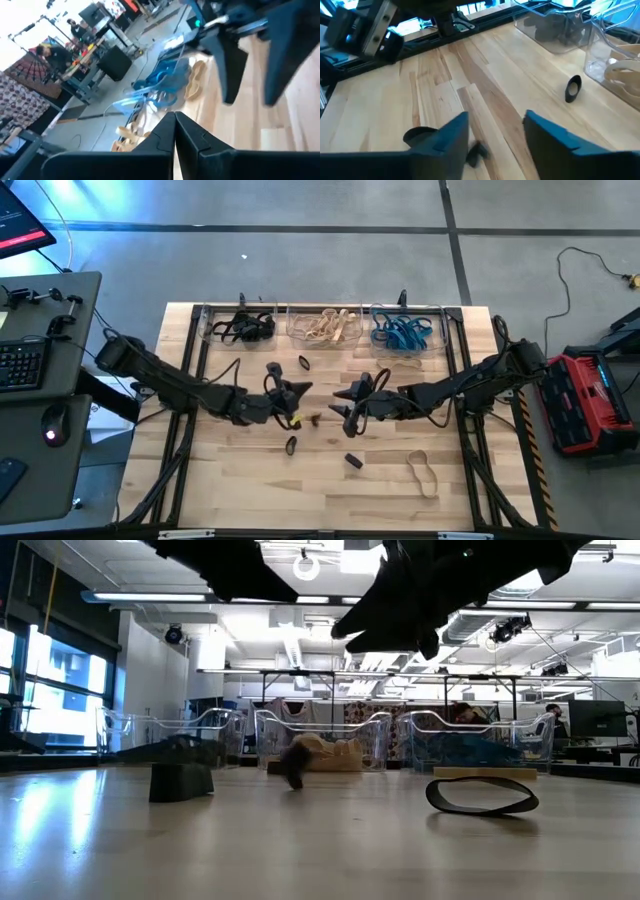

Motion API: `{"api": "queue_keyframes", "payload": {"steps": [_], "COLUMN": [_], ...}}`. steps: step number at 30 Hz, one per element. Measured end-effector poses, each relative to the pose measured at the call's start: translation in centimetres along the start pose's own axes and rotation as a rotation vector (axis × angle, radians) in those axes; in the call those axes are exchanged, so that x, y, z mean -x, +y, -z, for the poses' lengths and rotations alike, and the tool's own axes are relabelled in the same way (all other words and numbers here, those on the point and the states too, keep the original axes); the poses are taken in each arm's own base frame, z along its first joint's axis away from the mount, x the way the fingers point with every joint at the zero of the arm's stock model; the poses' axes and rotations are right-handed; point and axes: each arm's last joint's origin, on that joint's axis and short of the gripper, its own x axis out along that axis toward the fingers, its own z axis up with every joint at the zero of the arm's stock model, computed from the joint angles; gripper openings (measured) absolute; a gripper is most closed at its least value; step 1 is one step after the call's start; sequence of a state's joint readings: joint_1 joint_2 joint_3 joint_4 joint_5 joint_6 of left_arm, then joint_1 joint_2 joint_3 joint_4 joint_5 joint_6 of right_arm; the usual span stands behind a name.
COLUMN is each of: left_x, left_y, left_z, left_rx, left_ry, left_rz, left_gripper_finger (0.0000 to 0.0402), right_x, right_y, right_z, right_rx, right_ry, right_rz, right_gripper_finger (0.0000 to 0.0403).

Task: Sort rubber bands into baskets
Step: Put the black rubber band into the left transparent bin

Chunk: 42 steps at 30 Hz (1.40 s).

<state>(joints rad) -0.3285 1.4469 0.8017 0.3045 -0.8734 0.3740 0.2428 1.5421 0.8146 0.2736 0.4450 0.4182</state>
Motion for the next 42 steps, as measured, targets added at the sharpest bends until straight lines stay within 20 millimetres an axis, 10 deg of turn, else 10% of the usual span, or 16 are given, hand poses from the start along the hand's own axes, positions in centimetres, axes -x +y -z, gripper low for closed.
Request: {"api": "queue_keyframes", "payload": {"steps": [7, 17, 30, 36, 42], "left_x": [-0.4, -2.6, -5.2, -5.7, -5.1], "left_y": [1.3, -2.2, -5.5, -5.4, -4.1], "left_z": [1.4, 5.6, 9.6, 10.0, 9.2], "left_rx": [0.165, 0.231, 0.314, 0.325, 0.267], "left_ry": [0.079, 0.363, 0.581, 0.595, 0.549], "left_rz": [0.312, 0.66, 0.753, 0.739, 0.709], "left_gripper_finger": [0.0006, 0.0095, 0.0156, 0.0134, 0.0021], "right_x": [0.0, 0.0, 0.1, 0.1, 0.1], "right_y": [-0.1, -0.3, -0.4, -0.4, -0.4], "right_z": [0.5, 0.9, 1.0, 1.0, 1.0], "right_rx": [0.042, 0.076, 0.081, 0.082, 0.087], "right_ry": [0.06, 0.099, 0.108, 0.11, 0.113], "right_rz": [-0.008, 0.006, 0.009, 0.01, 0.011], "right_gripper_finger": [0.0233, 0.0236, 0.0236, 0.0236, 0.0236]}}
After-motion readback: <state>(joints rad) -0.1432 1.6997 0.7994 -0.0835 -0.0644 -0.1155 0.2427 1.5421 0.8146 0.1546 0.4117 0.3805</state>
